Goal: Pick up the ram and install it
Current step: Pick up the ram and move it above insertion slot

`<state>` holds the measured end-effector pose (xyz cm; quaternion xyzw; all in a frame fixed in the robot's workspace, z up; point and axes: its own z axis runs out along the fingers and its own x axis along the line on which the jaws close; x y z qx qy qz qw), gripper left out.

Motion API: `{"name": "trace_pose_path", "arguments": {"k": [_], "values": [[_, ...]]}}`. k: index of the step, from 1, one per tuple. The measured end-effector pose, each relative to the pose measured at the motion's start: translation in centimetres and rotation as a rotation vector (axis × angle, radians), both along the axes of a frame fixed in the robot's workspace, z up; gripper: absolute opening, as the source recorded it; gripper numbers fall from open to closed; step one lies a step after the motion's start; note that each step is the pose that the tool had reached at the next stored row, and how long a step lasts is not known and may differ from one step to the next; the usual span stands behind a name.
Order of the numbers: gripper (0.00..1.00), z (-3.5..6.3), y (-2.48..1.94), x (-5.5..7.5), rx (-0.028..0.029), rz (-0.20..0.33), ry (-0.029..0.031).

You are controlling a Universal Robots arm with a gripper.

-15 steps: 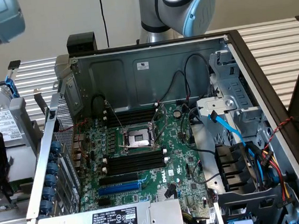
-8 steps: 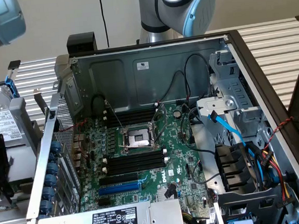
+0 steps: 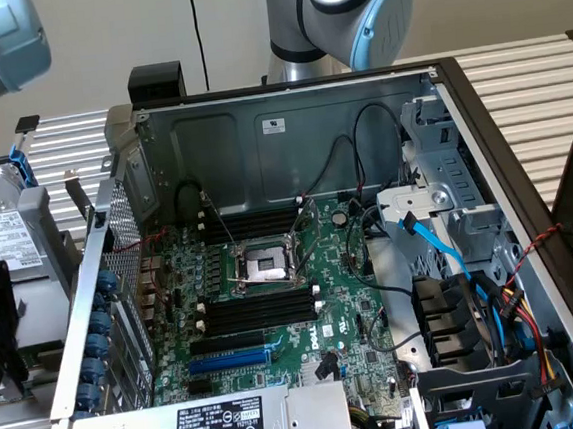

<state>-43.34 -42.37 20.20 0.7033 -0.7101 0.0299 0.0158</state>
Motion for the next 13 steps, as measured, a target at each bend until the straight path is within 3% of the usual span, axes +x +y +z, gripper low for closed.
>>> {"name": "trace_pose_path", "arguments": {"k": [13], "values": [[0.22, -0.21, 0.0, -0.06, 0.0, 0.003, -0.0014]]}}
